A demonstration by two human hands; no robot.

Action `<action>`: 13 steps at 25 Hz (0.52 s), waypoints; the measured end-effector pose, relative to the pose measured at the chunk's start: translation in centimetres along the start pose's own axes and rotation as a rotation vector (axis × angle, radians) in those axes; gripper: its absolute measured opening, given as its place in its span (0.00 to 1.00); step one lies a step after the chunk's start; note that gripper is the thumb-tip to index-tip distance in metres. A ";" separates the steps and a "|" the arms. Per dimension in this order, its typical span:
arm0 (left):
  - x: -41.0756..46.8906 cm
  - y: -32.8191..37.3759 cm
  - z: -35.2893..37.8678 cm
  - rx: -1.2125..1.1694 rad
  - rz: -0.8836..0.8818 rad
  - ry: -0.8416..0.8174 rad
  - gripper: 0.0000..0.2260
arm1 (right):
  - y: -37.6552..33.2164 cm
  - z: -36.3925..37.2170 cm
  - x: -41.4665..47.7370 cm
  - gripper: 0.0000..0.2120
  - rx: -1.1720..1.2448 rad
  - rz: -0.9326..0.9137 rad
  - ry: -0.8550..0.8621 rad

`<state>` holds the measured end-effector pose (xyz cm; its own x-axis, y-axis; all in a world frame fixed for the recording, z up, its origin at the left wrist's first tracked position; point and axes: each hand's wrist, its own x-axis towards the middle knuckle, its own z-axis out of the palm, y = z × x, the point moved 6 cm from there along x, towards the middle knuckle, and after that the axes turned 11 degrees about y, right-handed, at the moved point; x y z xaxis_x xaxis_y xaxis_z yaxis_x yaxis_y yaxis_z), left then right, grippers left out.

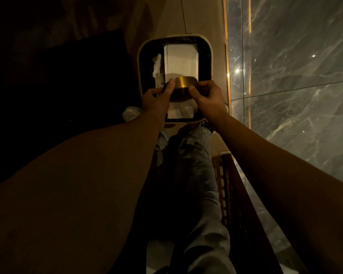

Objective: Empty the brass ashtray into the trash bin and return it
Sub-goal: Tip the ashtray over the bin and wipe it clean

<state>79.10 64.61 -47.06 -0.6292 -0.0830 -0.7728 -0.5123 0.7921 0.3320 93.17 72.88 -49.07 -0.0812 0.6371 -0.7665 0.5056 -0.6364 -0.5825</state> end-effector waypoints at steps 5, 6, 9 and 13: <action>0.7 0.0 0.4 0.104 0.062 0.052 0.13 | 0.0 0.1 0.1 0.18 -0.026 -0.005 -0.020; 0.7 0.0 0.5 0.127 0.072 0.047 0.14 | 0.1 0.1 0.2 0.19 -0.037 -0.003 -0.021; 0.7 0.3 0.7 0.233 0.150 0.045 0.14 | 0.2 0.0 0.4 0.21 -0.083 -0.019 -0.008; -0.5 0.7 1.1 0.297 0.289 -0.031 0.23 | -0.4 0.2 0.4 0.19 -0.086 -0.070 -0.023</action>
<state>79.71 65.84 -47.05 -0.7019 0.1832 -0.6883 -0.1231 0.9206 0.3705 92.79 73.32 -49.21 -0.1382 0.6683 -0.7310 0.5693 -0.5503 -0.6107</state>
